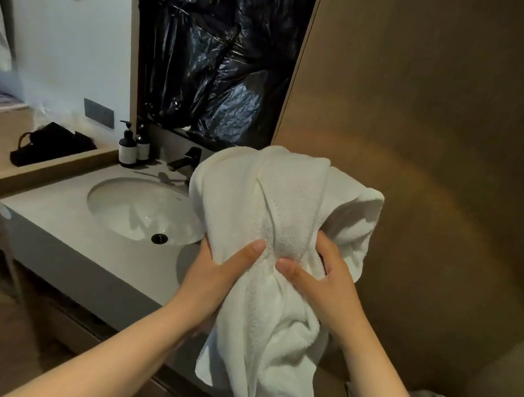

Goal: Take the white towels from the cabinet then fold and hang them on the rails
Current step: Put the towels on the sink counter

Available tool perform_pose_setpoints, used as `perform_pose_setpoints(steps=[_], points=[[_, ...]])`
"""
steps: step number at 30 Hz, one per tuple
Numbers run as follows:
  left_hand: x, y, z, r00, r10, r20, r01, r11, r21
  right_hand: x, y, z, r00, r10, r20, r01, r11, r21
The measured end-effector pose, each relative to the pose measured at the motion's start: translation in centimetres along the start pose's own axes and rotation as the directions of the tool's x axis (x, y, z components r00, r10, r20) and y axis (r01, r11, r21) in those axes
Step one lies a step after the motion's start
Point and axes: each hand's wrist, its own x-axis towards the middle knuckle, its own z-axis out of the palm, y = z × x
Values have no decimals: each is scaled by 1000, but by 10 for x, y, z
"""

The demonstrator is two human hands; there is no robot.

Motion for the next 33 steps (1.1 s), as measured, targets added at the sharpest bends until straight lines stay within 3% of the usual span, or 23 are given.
perform_pose_setpoints(steps=[12,20,27,33], points=[[73,-60,-51,985,-172,13,172,985,-23,66,77,53,987,158,31,-157,987,-9],[140,-112,-101,947,-307,-90,314,946,80,128,138,107,946,321,43,-320,947,-23],[176,-168,-136,913,-402,-74,407,878,253,172,188,142,891,443,95,-433,895,-109],[181,-192,-147,878,-475,-58,474,844,253,172,205,150,868,494,46,-488,866,-109]])
